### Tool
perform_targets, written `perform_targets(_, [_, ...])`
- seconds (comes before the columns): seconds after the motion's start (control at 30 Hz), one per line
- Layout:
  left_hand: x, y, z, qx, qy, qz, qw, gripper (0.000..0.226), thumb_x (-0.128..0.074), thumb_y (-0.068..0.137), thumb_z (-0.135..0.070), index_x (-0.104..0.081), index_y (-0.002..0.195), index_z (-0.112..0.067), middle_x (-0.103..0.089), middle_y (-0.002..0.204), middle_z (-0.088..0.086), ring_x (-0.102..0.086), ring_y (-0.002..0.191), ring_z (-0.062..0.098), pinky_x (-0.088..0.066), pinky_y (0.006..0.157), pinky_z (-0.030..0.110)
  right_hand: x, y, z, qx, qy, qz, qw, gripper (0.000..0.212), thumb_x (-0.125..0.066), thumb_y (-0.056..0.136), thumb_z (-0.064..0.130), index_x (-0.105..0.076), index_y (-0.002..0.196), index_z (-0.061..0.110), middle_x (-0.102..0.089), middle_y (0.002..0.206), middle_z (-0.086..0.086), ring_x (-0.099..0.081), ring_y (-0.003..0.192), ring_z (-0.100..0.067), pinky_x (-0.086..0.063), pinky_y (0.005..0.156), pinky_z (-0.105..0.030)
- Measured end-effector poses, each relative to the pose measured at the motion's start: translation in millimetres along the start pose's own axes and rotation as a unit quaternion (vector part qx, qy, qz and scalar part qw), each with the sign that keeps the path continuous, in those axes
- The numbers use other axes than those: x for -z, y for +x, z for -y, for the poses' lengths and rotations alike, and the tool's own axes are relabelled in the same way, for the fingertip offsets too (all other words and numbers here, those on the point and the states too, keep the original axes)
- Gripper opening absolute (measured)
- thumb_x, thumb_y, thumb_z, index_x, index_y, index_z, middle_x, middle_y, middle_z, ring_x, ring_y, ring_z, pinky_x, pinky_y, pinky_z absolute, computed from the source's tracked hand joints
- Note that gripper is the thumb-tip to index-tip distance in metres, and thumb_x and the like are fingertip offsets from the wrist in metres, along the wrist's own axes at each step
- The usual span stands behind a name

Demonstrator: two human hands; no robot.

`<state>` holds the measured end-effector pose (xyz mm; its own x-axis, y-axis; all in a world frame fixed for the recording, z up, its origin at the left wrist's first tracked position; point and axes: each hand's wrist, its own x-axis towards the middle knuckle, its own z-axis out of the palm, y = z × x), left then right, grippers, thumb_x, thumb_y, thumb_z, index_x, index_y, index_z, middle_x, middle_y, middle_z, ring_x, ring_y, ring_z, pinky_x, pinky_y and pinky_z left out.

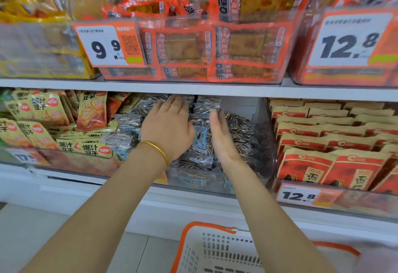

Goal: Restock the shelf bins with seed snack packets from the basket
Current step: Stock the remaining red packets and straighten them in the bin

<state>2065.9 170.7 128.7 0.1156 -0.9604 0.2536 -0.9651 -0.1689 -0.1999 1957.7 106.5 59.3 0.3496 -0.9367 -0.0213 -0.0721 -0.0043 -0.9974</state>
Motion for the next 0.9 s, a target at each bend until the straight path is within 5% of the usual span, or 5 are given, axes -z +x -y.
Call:
perform_targets(0.3, [-8.9,20.4,9.4,0.009,-0.052,0.155,0.987,0.062,-0.024,0.097,-0.040,-0.003,0.150,-0.014,0.005,0.158,0.004,0.004,0.145,0.016,-0.004,0.119,0.034,-6.1,5.3,-4.9,0.053,0.005,0.015,0.998,0.099,-0.065,0.083,0.045,0.001,0.151,0.019,-0.002,0.160,0.004,-0.005,0.146,-0.010,-0.011,0.120,-0.039])
perform_targets(0.6, [-0.7,24.6,11.7,0.021,-0.104,0.220,0.970,0.062,-0.029,0.097,-0.035,-0.002,0.150,-0.016,0.003,0.158,0.003,0.001,0.145,0.016,-0.006,0.118,0.033,-4.8,6.9,-4.8,0.027,0.025,0.023,0.999,0.077,-0.046,0.093,0.050,-0.001,0.151,0.028,0.000,0.159,0.010,-0.003,0.146,-0.009,-0.008,0.120,-0.039])
perform_targets(0.73, [1.2,36.7,19.1,0.042,-0.135,0.186,0.972,0.068,-0.021,0.089,-0.042,-0.011,0.150,-0.015,-0.007,0.158,0.004,-0.005,0.145,0.018,-0.009,0.118,0.035,-5.8,6.9,-4.1,0.018,0.033,0.020,0.999,0.073,-0.041,0.094,0.051,-0.002,0.151,0.030,0.001,0.159,0.011,-0.002,0.146,-0.009,-0.008,0.120,-0.040])
perform_targets(0.9, [-9.3,35.0,18.2,0.027,-0.119,0.208,0.971,0.057,-0.021,0.099,-0.036,-0.003,0.150,-0.020,0.006,0.158,-0.001,0.003,0.145,0.014,-0.004,0.119,0.036,-6.1,7.1,-4.6,0.012,0.036,0.023,0.999,0.069,-0.038,0.095,0.053,-0.002,0.151,0.032,0.001,0.159,0.013,-0.003,0.146,-0.009,-0.008,0.120,-0.041])
